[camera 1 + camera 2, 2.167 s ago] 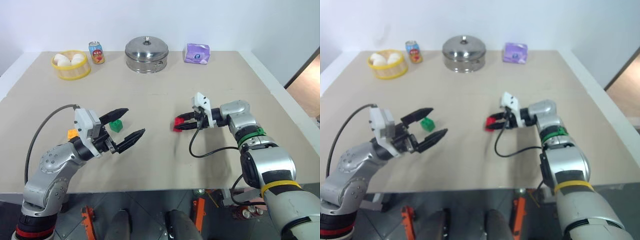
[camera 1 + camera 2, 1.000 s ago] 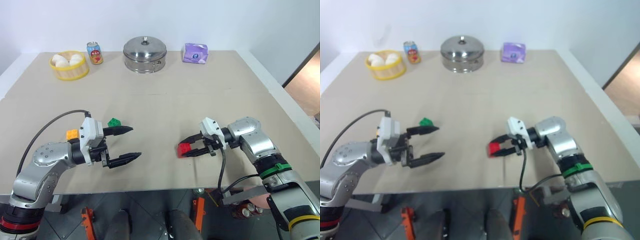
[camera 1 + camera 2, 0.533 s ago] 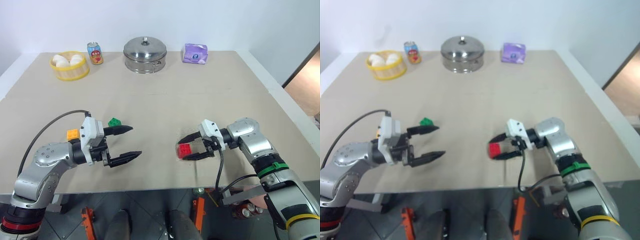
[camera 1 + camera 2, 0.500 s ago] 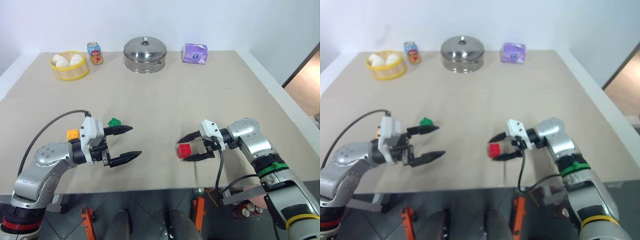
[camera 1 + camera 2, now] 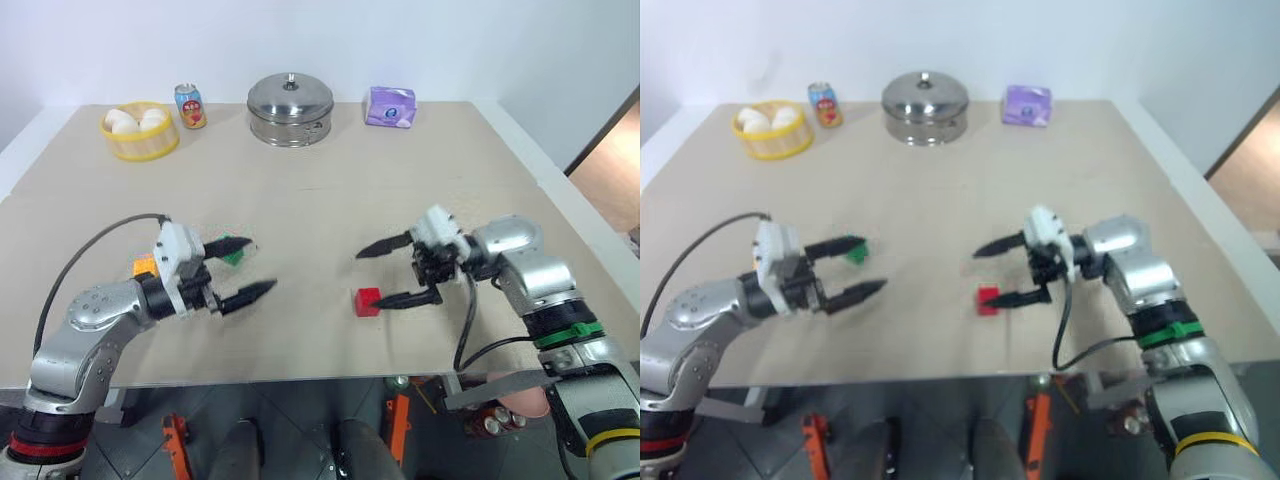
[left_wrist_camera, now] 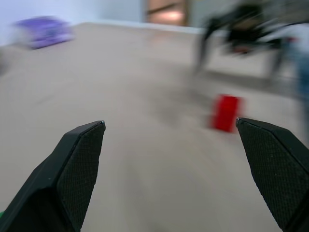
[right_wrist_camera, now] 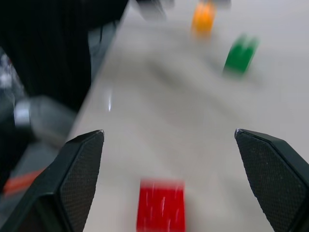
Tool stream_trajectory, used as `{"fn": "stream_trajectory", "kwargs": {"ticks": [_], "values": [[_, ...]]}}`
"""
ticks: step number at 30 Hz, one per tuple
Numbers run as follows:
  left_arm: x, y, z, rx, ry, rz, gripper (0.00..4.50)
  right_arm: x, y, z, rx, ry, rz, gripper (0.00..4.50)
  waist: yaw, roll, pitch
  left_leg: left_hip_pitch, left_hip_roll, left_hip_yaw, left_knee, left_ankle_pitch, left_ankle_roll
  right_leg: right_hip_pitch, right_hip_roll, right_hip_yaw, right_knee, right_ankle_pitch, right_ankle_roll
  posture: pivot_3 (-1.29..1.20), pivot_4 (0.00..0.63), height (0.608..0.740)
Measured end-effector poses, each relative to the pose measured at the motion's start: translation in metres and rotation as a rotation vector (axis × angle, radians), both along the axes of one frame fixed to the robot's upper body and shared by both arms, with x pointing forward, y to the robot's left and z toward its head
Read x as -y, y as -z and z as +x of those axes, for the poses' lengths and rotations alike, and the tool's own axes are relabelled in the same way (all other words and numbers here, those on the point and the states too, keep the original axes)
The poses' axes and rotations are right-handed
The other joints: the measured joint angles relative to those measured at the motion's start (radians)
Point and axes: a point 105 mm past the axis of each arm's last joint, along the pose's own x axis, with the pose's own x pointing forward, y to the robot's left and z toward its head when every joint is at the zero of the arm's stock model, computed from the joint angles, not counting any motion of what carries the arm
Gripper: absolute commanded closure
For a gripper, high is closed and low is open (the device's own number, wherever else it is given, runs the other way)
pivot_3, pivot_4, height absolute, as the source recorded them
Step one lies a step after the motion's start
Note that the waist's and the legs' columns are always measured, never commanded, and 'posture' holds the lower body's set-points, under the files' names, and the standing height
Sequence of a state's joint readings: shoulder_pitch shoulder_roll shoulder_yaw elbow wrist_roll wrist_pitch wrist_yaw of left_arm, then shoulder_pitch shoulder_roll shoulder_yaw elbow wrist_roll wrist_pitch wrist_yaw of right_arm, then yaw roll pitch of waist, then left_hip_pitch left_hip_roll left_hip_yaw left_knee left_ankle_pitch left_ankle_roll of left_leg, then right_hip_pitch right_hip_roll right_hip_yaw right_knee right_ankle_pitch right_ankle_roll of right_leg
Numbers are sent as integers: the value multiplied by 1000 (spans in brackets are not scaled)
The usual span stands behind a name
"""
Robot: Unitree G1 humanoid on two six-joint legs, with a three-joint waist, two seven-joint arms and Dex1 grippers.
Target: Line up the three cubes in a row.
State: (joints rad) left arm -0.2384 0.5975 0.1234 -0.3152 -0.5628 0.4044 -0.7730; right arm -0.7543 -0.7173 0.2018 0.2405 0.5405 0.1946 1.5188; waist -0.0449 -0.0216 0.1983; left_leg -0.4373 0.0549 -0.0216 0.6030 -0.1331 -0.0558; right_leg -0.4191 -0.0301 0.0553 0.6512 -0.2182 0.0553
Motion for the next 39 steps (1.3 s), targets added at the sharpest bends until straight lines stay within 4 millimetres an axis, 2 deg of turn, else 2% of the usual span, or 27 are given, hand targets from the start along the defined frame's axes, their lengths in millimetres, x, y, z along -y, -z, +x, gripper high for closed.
{"fn": "stream_trajectory", "kwargs": {"ticks": [1, 3, 7, 12, 19, 23, 29, 36, 39], "values": [[-8, -1, 9, -2, -71, -1, 0, -4, -13, -3, 6, -1, 47, 23, -1, 0, 0, 0, 1, 0, 0, 0, 0, 0, 1, 0, 0, 0, 0, 0, 150, 739], [-18, 4, 20, -23, -159, 9, 0, -11, -25, -3, 5, 20, 97, 23, -1, 0, 0, 0, 1, 0, 0, 0, 0, 0, 1, 0, 0, 0, 0, 0, 150, 739], [-31, 20, 42, -89, -290, 35, 0, -26, -26, 4, -5, 71, 161, 23, 0, -1, 0, -1, 1, 0, 0, 0, 0, -1, 2, 0, 0, 1, 0, 0, 150, 739], [-31, 43, 54, -162, -314, 108, 0, -30, -28, 8, 20, 101, 157, 23, 0, -1, 0, -2, 1, 1, 0, 0, 0, -2, 2, 1, 0, 2, 1, 0, 150, 739], [-19, 57, 66, -211, -311, 148, 0, -33, -31, 10, 48, 108, 156, 23, 0, -1, 0, -2, 2, 0, -1, 0, 0, -2, 3, 2, 0, 3, 3, 0, 150, 739], [-20, 60, 69, -223, -330, 158, 1153, -32, -31, 11, 53, 113, 152, 0, 0, -1, 0, -2, 2, 0, -1, 0, 0, -3, 4, 1, 0, 3, 3, 0, 150, 739], [-18, 62, 70, -228, -328, 159, 3158, -32, -31, 11, 57, 119, 151, 0, 0, -1, 0, -2, 2, 0, -1, 0, 0, -3, 4, 2, 0, 3, 3, 0, 150, 739], [-17, 62, 69, -225, -320, 168, 3144, -30, -30, 14, 53, 133, 160, 0, 0, -1, 0, -2, 3, 0, -1, 0, 0, -2, 4, 2, 0, 4, 3, 0, 150, 739], [-13, 63, 61, -227, -242, 170, 3144, -29, -30, 15, 52, 133, 162, 0, 0, -1, 0, -2, 3, 1, -1, 0, 0, -3, 4, 2, 0, 4, 3, 0, 150, 739]]}}
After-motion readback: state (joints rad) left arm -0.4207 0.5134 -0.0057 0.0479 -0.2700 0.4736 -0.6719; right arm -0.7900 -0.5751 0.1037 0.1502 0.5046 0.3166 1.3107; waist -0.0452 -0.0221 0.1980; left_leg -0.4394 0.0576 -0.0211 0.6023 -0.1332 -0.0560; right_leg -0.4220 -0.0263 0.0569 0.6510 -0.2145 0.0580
